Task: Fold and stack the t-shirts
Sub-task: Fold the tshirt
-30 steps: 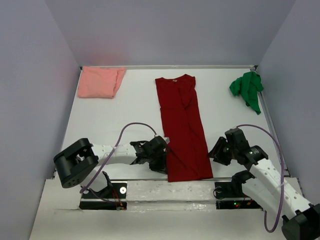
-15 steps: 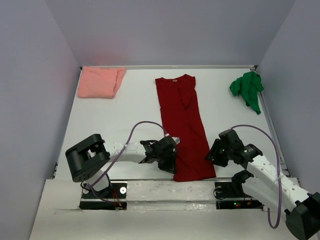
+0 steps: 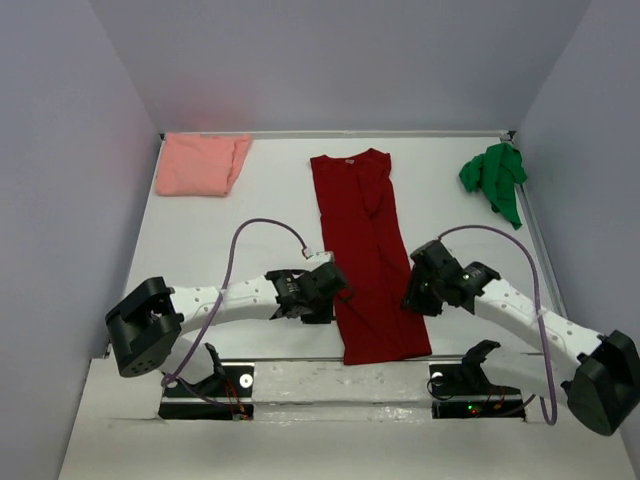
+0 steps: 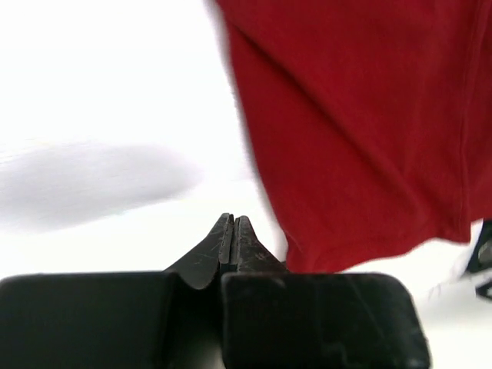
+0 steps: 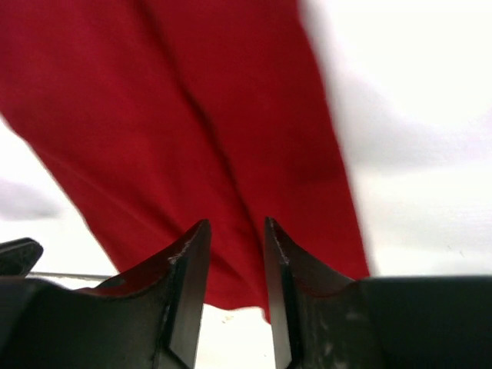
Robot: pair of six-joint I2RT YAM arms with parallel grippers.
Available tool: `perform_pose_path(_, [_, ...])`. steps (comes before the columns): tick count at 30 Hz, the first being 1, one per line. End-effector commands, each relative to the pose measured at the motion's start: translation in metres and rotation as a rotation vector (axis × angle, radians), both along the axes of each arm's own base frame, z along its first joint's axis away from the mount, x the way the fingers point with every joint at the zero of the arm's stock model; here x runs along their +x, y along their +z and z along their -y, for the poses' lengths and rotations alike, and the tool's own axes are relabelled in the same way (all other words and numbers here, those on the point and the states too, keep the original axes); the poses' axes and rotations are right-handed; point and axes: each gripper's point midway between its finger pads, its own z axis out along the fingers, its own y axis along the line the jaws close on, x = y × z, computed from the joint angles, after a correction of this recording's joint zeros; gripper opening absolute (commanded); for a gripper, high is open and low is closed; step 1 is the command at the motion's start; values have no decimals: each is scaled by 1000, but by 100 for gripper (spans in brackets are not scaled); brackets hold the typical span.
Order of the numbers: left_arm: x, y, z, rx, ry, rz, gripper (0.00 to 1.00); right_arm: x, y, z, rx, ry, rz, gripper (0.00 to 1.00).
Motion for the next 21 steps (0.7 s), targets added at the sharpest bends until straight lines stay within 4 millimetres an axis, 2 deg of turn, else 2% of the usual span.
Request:
perform_pose_path(1, [26,17,-46,147,217,136,0,63,55,-36,-72,61,211,35])
perform_pose_path(2, [27,18,-48,149,223,146,0,74,60,-40,-110,76,236,26])
perform_pose_path(3, [29,20,-49,143,223,156,0,82,52,-49,-151,105,216,6])
perform_pose_path(4, [32,23,-49,150,215,176,0,99,68,-61,-149,132,257,0])
perform_pose_path(5, [34,25,-47,144,210,187,0,110,70,-65,-177,149,273,0])
perform_pose_path(6, [35,27,-46,141,206,194,0,119,57,-70,-220,172,245,0])
perform_pose_path(7, [38,29,-45,142,200,204,0,127,57,-74,-245,207,258,0])
perform_pose_path(8, [39,30,-46,147,201,213,0,138,54,-90,-232,245,256,0])
perform_pose_path(9, [41,33,-46,147,202,222,0,142,63,-96,-213,256,274,0])
perform_pose_path(10, [43,36,-47,152,204,235,0,143,55,-109,-178,293,252,0])
perform_pose_path(14, [53,49,-56,165,240,272,0,135,38,-123,-109,344,217,0])
perform_pose_path(19, [71,87,-65,123,295,354,0,129,8,-116,-174,403,152,0])
perform_pose_path(21, [78,97,-71,113,303,371,0,125,-1,-122,-154,439,124,0])
